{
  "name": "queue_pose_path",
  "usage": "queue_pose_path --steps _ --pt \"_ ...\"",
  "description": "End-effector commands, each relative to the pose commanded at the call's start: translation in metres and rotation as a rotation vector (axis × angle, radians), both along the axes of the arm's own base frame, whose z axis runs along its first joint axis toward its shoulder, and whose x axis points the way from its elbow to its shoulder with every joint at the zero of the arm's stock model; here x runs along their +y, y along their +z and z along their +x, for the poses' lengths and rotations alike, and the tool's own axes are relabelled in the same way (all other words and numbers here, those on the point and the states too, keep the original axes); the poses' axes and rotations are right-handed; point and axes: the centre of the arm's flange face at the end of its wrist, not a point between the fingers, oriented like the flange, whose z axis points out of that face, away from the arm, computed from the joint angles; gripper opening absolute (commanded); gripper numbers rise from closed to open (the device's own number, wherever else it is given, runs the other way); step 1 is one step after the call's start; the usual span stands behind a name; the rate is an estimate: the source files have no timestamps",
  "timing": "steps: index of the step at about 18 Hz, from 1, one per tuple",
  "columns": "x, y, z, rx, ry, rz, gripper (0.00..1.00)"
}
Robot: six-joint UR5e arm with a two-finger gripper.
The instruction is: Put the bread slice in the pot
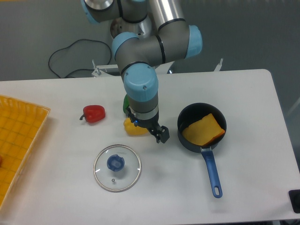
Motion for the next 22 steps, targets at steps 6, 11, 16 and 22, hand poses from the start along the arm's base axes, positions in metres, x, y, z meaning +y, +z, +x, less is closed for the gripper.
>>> queue_pose_path --steps 6,11,16,22 --pt "-0.002 0.004 -0.002 0.001 0.003 0.010 1.00" --pt "0.002 0.014 -0.006 0.019 -0.003 0.024 1.00" --pt "0.001 0.024 -0.013 0.031 0.009 0.040 1.00" --pt "0.000 0.019 -0.015 0.026 0.020 0.033 1.00"
